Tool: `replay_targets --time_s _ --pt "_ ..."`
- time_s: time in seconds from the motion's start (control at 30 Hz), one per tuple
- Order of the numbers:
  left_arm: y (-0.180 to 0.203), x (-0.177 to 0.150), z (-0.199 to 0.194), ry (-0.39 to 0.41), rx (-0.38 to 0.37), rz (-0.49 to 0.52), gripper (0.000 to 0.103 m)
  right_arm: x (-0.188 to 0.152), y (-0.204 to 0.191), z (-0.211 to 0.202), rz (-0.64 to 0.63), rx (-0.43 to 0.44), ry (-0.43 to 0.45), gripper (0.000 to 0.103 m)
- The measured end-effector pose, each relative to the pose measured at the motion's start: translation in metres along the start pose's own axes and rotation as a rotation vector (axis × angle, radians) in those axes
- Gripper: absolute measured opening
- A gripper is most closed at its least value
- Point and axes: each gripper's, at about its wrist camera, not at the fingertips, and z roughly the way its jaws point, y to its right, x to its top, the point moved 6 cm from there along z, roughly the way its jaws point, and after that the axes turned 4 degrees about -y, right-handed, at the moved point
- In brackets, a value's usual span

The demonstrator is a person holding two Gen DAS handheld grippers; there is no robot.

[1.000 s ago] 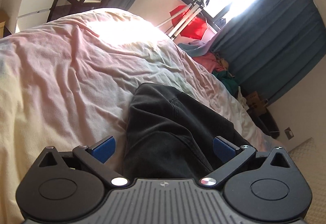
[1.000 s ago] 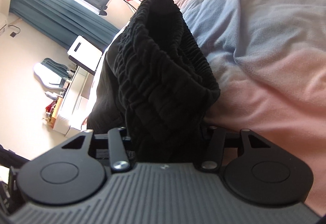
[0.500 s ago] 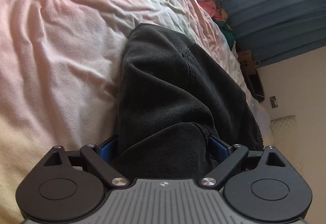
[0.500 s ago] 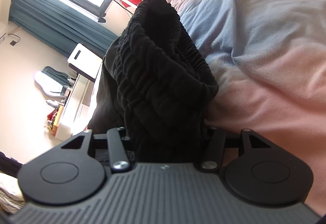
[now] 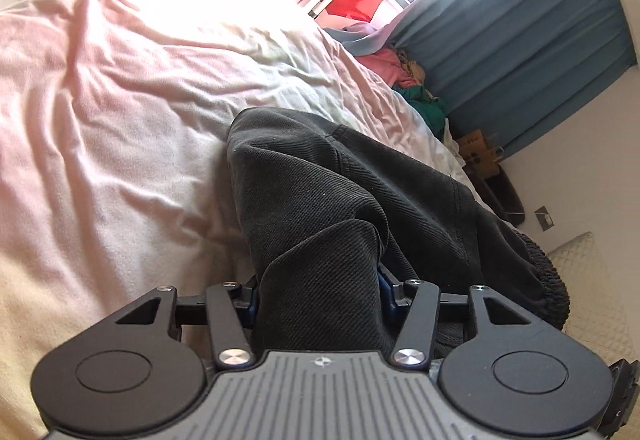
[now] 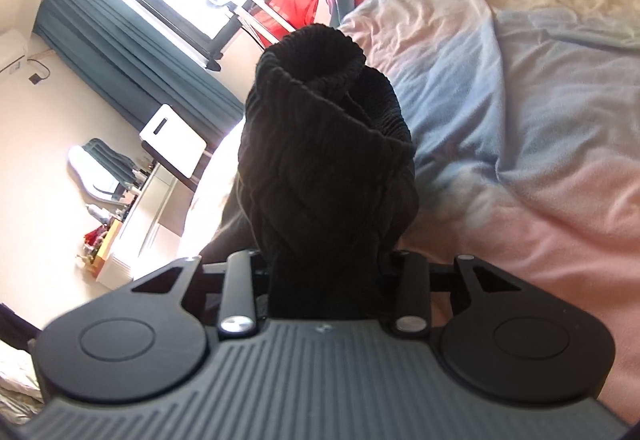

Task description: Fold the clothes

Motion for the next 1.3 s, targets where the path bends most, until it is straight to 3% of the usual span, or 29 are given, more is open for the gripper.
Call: replay_targets --time_s 0.17,0.33,0.57,0.67,0.77,0.93,1.07,1.3 --pt "0.073 0.017 -0.001 0.014 0.027 0.117 0.054 0.033 -0.005 -0.022 0.053 0.048 0.048 0.039" --pt "0.175 0.032 0.043 -0.012 0.025 0.230 0.054 0.100 0.021 -0.063 0.096 0.043 0.132 0.039" --pt "0.325 0.036 0.163 -0.087 -0.107 0.263 0.054 0.216 0.079 -0.121 0.089 -0.021 0.268 0.039" --pt "0.389 0.036 0.243 -0.124 -0.152 0.281 0.054 0.272 0.112 -0.134 0.085 -0.081 0.314 0.039" --pt "0.429 0.034 0.319 -0.146 -0.195 0.271 0.054 0.316 0.145 -0.139 0.091 -0.140 0.346 0.039" --pt "0.447 0.017 0.414 -0.205 -0.197 0.293 0.054 0.339 0.212 -0.127 0.128 -0.205 0.352 0.038" --pt "0.428 -0.003 0.461 -0.257 -0.159 0.360 0.054 0.310 0.260 -0.113 0.203 -0.180 0.343 0.038" --pt "0.367 -0.044 0.457 -0.296 -0.147 0.523 0.057 0.232 0.322 -0.111 0.375 -0.120 0.319 0.038"
